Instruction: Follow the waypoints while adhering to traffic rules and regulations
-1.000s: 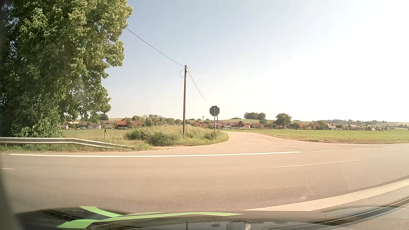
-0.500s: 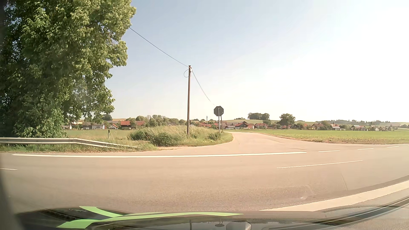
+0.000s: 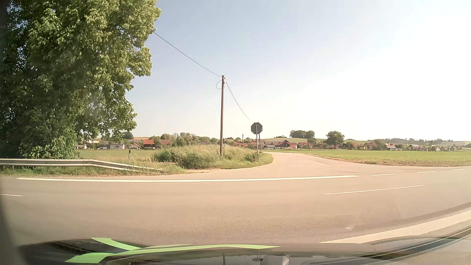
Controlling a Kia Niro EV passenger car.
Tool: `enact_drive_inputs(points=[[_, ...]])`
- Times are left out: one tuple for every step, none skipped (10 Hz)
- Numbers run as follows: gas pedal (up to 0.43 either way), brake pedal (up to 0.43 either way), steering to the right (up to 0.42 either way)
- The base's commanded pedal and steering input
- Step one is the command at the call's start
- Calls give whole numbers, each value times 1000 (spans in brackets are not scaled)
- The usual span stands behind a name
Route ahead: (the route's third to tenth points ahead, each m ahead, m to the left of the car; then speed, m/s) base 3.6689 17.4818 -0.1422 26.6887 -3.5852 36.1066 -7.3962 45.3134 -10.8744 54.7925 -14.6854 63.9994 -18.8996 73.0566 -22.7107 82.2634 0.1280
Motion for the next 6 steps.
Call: enact_drive_inputs(points=[[0,49,-879],[0,49,-879],[0,49,-879],[0,49,-879],[0,49,-879],[0,49,-879]])
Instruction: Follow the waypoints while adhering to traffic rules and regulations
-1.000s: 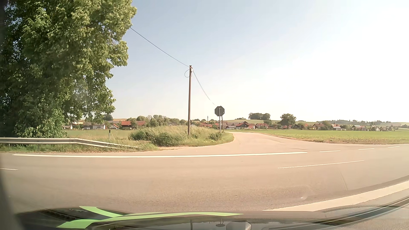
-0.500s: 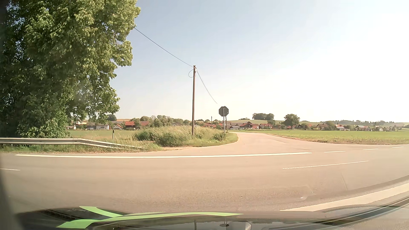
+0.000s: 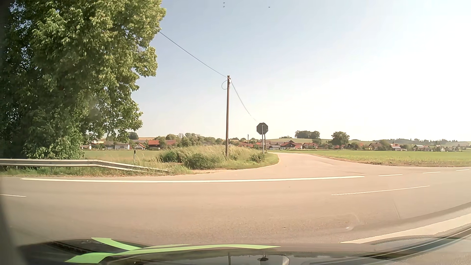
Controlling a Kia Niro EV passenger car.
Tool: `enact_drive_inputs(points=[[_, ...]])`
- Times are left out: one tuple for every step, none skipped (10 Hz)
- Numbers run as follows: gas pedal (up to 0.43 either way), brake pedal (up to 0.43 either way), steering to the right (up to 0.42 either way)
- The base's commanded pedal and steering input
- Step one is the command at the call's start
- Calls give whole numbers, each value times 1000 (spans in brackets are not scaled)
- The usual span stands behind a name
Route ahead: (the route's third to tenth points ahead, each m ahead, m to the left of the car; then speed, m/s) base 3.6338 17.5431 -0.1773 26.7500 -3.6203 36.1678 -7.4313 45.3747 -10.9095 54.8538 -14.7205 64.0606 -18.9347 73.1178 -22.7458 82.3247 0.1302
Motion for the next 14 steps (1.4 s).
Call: enact_drive_inputs(points=[[0,49,-879],[0,49,-879],[0,55,-879],[0,49,-879],[0,55,-880],[0,55,-880],[0,55,-880],[0,55,-879],[0,55,-879],[0,55,-879],[0,55,-879],[0,55,-879],[0,55,-879],[0,61,-879]])
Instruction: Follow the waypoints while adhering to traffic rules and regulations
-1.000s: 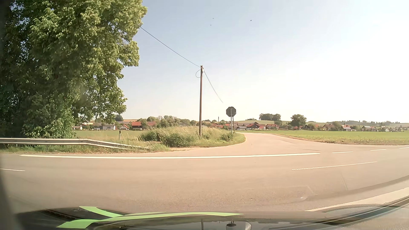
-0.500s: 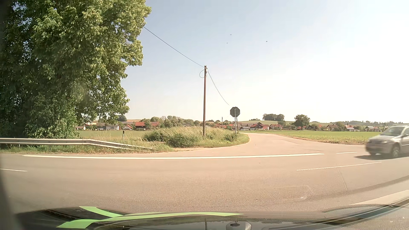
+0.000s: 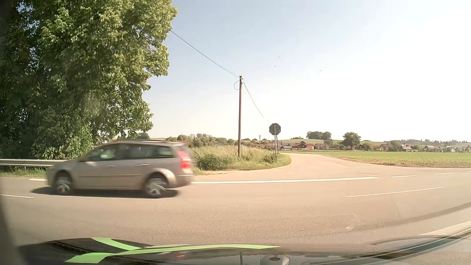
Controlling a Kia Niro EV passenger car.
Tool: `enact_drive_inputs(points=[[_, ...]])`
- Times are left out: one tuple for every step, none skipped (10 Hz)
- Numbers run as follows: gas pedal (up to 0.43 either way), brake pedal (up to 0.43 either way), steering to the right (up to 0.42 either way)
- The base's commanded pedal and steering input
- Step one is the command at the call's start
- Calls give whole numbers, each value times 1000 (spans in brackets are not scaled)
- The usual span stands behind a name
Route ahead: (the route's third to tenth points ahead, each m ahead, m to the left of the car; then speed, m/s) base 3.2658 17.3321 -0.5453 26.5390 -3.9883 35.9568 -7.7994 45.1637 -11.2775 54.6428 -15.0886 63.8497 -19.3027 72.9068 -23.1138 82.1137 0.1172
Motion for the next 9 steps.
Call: enact_drive_inputs(points=[[0,61,-879],[0,61,-879],[0,61,-879],[0,67,-879],[0,67,-879],[0,73,-879],[0,79,-879],[0,98,-879],[0,104,-879]])
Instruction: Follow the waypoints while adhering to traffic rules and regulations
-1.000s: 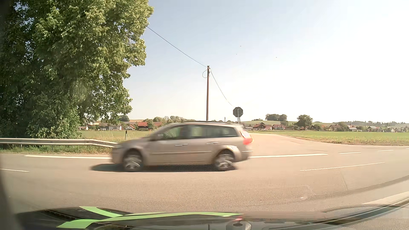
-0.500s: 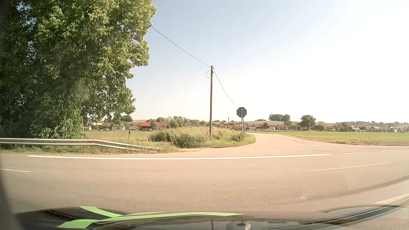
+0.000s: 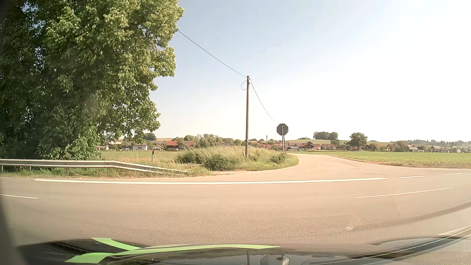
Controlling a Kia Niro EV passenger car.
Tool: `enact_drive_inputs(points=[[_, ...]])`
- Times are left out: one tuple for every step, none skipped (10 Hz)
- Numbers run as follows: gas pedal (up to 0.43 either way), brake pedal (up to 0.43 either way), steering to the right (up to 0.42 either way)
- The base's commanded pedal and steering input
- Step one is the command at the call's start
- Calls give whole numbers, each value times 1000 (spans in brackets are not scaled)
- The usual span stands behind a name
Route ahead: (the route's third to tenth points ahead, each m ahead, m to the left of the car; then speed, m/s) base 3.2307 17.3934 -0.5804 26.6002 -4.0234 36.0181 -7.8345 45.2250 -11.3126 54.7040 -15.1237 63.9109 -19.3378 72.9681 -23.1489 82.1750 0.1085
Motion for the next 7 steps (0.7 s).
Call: enact_drive_inputs(points=[[0,110,-879],[0,116,-879],[0,134,-879],[0,171,-879],[0,177,-878],[0,177,-877],[0,195,-875]])
